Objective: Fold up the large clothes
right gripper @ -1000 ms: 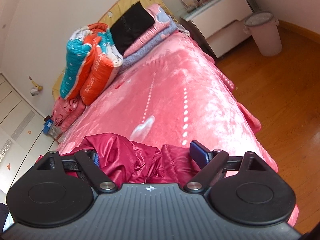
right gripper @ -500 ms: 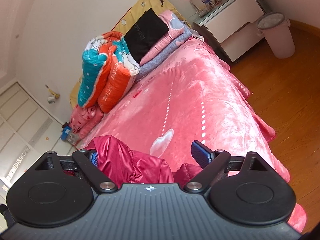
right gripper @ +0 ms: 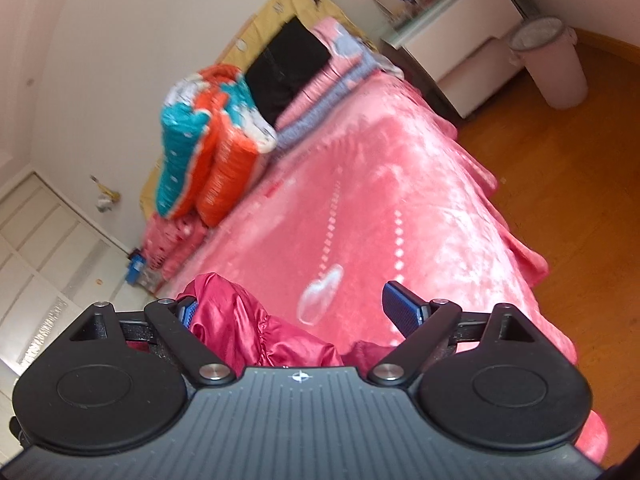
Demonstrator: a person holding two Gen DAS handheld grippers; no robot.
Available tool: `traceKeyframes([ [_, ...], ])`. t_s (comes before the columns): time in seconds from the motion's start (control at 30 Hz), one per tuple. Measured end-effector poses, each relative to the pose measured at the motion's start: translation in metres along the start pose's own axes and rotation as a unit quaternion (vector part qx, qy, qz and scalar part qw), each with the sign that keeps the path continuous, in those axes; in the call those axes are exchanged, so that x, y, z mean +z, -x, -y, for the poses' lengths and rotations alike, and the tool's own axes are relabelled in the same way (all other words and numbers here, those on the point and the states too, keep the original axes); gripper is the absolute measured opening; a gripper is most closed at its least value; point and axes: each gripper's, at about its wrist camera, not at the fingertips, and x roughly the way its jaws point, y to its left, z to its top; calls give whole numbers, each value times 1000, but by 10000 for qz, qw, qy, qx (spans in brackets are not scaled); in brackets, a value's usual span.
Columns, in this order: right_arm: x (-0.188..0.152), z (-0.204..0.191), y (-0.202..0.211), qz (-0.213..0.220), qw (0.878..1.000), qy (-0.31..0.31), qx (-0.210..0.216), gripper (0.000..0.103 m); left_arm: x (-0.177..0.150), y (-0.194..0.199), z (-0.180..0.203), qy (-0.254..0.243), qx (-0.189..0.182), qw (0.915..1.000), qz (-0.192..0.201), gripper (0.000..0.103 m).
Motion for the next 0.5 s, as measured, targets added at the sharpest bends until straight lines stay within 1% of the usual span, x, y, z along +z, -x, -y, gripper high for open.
traceKeyframes([
  [0.07, -1, 4, -2, -129, 9997, -191, -19, 103, -11, -1, 1, 15, 42, 10000, 73, 103],
  [0.13, -2, 6, -3, -256, 9990, -356, 88, 103, -20, -1, 2, -29, 84, 9999, 136, 103],
  [0.23, -1, 5, -2, -437, 9962, -648, 377, 103, -25, 2, 1, -50, 100, 9998, 180, 103],
  [0.37, 5, 1, 3, -550, 9939, -829, 480, 103, -28, 8, -1, -164, 70, 9996, 238, 103],
  [0.4, 5, 0, 3, -560, 9940, -819, 457, 103, -29, 9, -1, -179, 70, 9995, 238, 103],
  [0.43, 5, -2, 3, -540, 9956, -704, 315, 103, -27, 8, 0, -199, 75, 9995, 226, 103],
  [0.5, 6, -8, 6, -318, 9989, -112, -319, 103, -24, 8, 2, -224, 64, 9995, 203, 103],
])
